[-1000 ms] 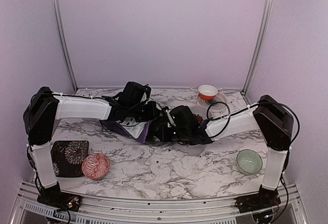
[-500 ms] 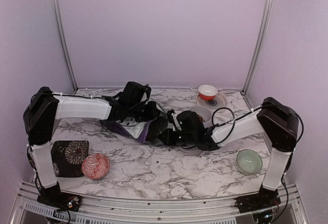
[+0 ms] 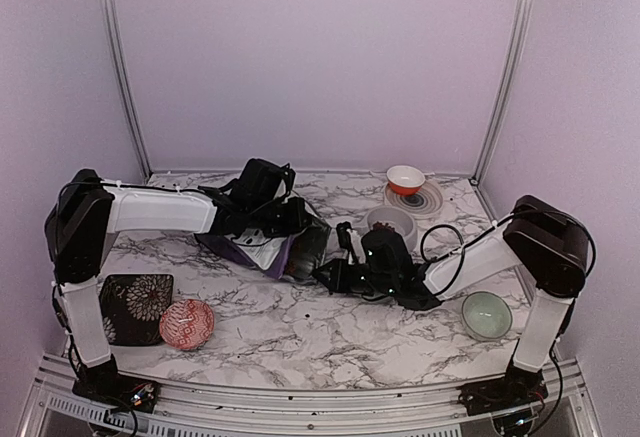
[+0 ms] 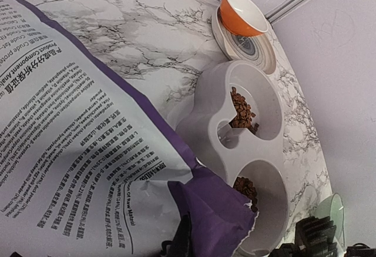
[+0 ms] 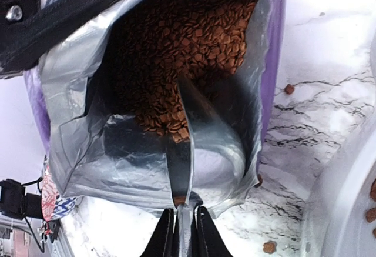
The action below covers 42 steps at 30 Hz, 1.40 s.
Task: Serve the pet food
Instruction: Collect the pet food from the pet food bag, then place the pet food in the pet food bowl.
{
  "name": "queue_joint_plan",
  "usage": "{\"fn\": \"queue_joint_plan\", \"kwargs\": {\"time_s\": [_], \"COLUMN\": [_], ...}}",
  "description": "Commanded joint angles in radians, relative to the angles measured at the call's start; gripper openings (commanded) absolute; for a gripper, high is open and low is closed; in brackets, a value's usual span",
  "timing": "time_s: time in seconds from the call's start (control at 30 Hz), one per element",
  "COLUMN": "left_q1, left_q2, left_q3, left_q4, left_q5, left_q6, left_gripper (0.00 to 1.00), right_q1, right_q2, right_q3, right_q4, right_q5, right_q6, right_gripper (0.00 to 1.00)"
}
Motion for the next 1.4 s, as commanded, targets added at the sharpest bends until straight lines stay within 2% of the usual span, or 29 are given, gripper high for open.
{"fn": "queue_joint_plan", "kwargs": {"time_s": [0.0,0.23,0.5,0.9,1.13,1.37], "left_q1": [0.01,0.011,0.02,0.037,0.046,0.052], "left_q2": [-0.057,-0.083,-0.112,-0.142,-0.162,-0.172], "left_q3": [0.009,0.008,0.014,0.02,0.008,-0.003], "left_q4": [0.001,-0.004,-0.021,-0.038,-0.049,-0.053], "left_q5": [0.015,0.024,0.028,0.02,0.007,0.003], "left_q6": [0.01,0.011,0.023,0.043,0.057,0.062], "left_gripper": [0.0,0.0,0.0,0.0,0.0,0.0], "right_q1": [-0.014,-0.051,-0.111,-0.142,-0.144,-0.144], "right_q2": [-0.012,0.007,-0.003,-0.057,-0.015,-0.028], "right_q3": [-0.015,-0.078,-0.115,-0.147,-0.16,-0.154], "right_q4": [0.142,0.344,0.445,0.471,0.591,0.546], "right_q5": [-0.055,-0.154,-0.193,-0.248,-0.327,-0.338], "right_q6": [0.025,0.103,0.176,0.21,0.276,0.257], "right_gripper": [0.0,0.0,0.0,0.0,0.0,0.0]}}
